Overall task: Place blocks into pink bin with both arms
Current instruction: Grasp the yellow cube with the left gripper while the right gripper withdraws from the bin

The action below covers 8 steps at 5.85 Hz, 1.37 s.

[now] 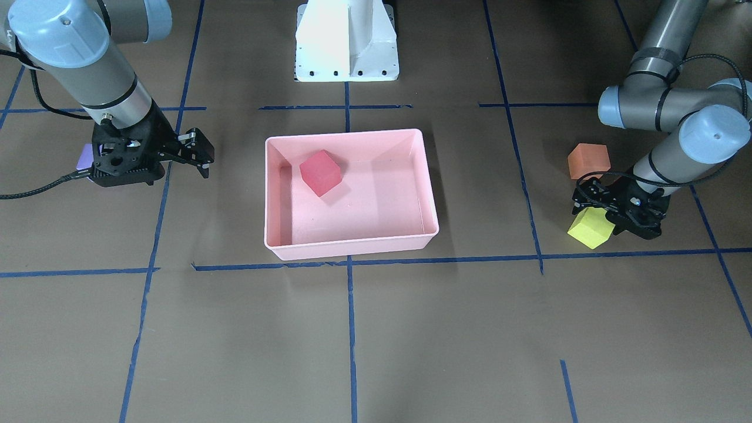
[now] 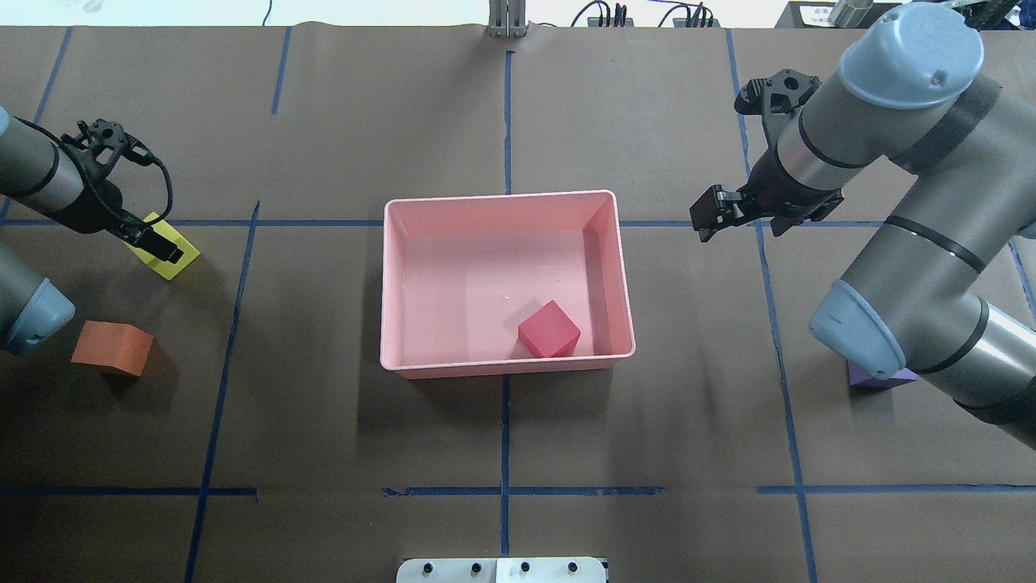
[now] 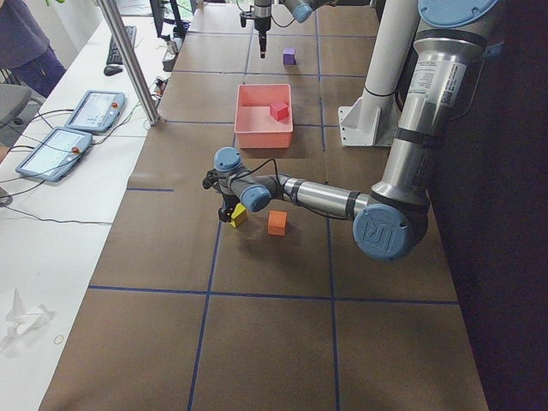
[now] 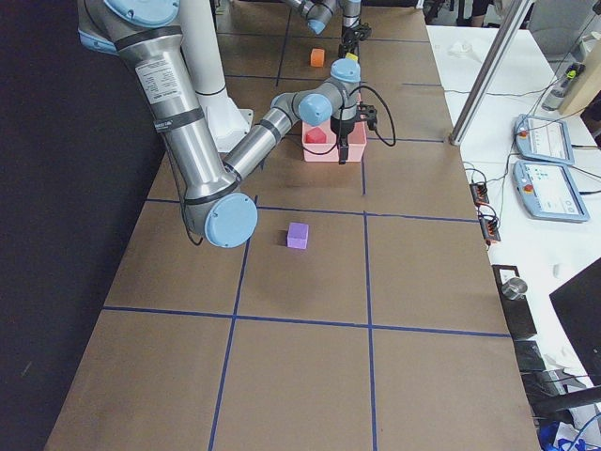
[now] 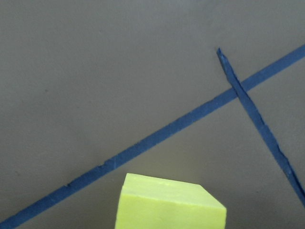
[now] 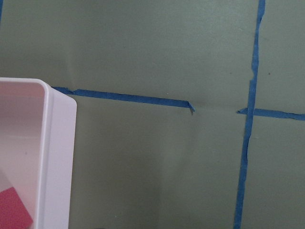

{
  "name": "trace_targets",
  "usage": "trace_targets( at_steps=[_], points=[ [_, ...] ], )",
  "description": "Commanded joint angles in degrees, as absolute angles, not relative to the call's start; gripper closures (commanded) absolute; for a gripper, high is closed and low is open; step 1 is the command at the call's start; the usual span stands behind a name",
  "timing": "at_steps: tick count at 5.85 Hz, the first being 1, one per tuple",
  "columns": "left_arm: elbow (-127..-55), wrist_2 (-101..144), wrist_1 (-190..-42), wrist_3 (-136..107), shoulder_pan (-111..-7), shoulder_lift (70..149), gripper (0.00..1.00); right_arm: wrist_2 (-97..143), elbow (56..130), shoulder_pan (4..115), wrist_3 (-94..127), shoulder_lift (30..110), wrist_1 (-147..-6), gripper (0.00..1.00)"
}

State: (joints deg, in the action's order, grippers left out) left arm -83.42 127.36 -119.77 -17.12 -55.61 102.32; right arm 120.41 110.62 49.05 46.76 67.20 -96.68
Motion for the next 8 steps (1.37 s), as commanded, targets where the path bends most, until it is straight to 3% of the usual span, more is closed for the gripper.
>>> trace_targets(
  at_steps=[1,2,5,7,8],
  points=[
    [-82.79,127.35,-119.79,-17.05,-55.02,102.30,0.33,120.50,110.57,51.84,42.31,68.28,-96.77,0.00],
    [-83.66,127.35,-119.53,-17.40,-55.02,103.09,0.40,123.28,110.57,54.64,38.19,69.86,-96.77,0.00],
    [-91.36,127.27,-116.56,-31.30,-55.72,108.00,0.40,126.38,110.83,64.30,17.56,80.56,-95.89,0.00],
    [-105.66,124.31,-95.14,-42.05,-54.85,116.23,0.40,127.88,113.88,68.28,7.59,88.81,-95.63,0.00],
    [-111.39,119.23,-84.66,-48.02,-47.71,120.28,0.40,127.88,115.65,68.38,7.04,91.21,-95.63,0.00]
  ],
)
